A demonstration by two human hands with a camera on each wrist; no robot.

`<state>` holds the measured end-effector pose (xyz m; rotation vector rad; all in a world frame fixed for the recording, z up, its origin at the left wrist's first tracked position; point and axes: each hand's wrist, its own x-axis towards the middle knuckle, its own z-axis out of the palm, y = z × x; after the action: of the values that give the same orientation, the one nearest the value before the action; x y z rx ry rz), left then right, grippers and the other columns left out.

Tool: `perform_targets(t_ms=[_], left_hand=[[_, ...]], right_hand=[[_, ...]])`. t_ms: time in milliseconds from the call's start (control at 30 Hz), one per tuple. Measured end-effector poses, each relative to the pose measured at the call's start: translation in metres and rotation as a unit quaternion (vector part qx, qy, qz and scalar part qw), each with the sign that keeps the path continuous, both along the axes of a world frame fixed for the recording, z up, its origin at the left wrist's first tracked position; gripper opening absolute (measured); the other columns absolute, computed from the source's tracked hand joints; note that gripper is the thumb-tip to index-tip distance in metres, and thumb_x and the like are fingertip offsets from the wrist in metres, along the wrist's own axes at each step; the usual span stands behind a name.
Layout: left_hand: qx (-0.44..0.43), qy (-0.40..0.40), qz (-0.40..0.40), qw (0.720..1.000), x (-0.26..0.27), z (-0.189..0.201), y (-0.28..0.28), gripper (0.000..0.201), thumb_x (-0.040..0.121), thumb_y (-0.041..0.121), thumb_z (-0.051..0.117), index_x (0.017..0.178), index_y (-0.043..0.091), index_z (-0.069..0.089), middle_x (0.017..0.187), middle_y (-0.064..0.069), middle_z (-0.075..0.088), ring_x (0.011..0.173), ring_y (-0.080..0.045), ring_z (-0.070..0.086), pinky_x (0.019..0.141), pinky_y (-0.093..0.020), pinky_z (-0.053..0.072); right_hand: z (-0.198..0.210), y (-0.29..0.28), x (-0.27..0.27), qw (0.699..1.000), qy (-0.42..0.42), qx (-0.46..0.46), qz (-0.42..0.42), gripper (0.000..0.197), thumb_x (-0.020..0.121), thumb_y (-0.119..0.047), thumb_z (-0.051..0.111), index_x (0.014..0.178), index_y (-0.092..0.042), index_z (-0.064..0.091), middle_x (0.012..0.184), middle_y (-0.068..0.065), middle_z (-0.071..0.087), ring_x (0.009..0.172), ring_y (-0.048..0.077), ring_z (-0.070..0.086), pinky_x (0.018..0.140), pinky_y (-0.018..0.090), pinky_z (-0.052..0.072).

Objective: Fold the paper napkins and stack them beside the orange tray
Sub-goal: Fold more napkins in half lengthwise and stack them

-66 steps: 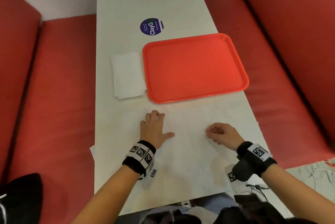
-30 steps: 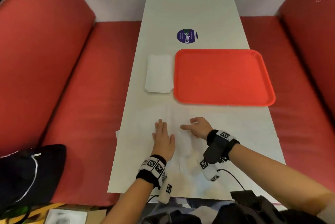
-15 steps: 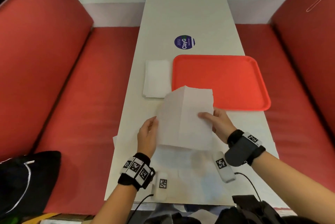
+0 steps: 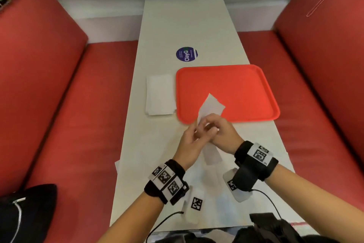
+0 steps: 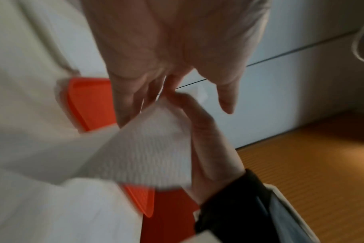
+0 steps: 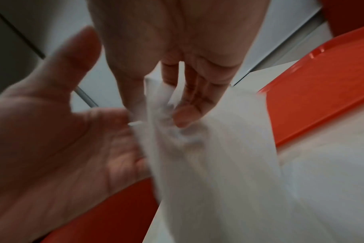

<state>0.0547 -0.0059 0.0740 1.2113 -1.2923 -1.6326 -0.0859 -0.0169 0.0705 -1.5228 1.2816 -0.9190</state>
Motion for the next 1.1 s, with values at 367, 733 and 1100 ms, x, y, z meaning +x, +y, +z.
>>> perform_targets(t_ms=[367, 733, 1100], left_hand=[[0.111, 0.036, 0.116, 0.986, 0.052, -0.003, -0.024, 0.025, 0.098, 0.0, 0.049, 0.117, 0.01, 0.063, 0.105, -0.007, 0.071, 0.093, -0.022, 0.068, 0.082, -0.035, 0.057], [0.147, -0.07, 0.148, 0.975, 0.077, -0.035, -0.016, 0.021, 0.095, 0.015, 0.06, 0.116, 0.016, 0.064, 0.115, -0.004, 0.07, 0.108, -0.023, 0.065, 0.098, -0.041, 0.05], [0.112, 0.066, 0.094, 0.987, 0.042, -0.01, -0.007, 0.041, 0.093, 0.054, 0.048, 0.098, 0.017, 0.066, 0.112, -0.005, 0.067, 0.101, -0.02, 0.064, 0.072, -0.034, 0.054]], right_hand=[[-0.032, 0.003, -0.049, 0.978, 0.004, 0.182, -0.098, 0.085, 0.076, -0.04, 0.08, 0.145, -0.026, 0.033, 0.139, -0.008, 0.047, 0.121, 0.013, 0.05, 0.1, 0.035, 0.044], [-0.047, -0.005, -0.007, 0.986, -0.005, 0.154, -0.06, 0.014, 0.085, -0.027, 0.072, 0.097, -0.02, 0.074, 0.099, -0.004, 0.076, 0.093, 0.02, 0.071, 0.091, 0.043, 0.054], [-0.024, 0.0, 0.016, 0.99, -0.085, 0.111, -0.035, 0.019, 0.086, -0.016, 0.063, 0.082, 0.001, 0.055, 0.083, 0.007, 0.063, 0.076, 0.013, 0.057, 0.073, 0.033, 0.04]])
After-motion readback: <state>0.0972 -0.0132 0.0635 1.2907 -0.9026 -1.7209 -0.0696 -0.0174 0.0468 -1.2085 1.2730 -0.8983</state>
